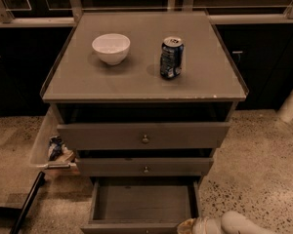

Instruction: Close bottom drawer

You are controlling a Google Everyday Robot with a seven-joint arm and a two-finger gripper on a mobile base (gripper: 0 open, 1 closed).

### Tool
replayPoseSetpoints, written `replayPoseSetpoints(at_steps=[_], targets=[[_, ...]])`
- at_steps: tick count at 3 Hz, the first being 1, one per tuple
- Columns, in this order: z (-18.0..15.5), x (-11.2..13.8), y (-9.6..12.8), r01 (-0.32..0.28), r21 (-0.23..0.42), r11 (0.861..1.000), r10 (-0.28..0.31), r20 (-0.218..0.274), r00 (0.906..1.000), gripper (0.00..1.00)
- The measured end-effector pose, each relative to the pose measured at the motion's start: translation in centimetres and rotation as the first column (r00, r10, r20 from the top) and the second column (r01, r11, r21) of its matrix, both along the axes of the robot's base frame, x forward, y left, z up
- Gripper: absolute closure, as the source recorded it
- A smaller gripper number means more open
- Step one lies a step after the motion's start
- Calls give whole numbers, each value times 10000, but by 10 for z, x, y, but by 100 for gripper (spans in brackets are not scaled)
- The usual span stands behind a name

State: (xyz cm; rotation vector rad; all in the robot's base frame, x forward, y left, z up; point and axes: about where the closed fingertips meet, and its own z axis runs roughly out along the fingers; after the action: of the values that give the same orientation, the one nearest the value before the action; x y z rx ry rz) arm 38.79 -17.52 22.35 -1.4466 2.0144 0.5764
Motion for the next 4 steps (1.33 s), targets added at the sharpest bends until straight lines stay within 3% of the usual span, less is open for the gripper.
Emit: replayPoseSetpoints(at_steps=[1, 3, 4], targets=[[-26, -3, 6, -326, -19, 9995, 325, -387, 9987, 100], [-48, 4, 21, -765, -303, 9966, 748, -542, 9957, 100], [-48, 4, 21, -767, -304, 9966, 750, -541, 9957, 81]])
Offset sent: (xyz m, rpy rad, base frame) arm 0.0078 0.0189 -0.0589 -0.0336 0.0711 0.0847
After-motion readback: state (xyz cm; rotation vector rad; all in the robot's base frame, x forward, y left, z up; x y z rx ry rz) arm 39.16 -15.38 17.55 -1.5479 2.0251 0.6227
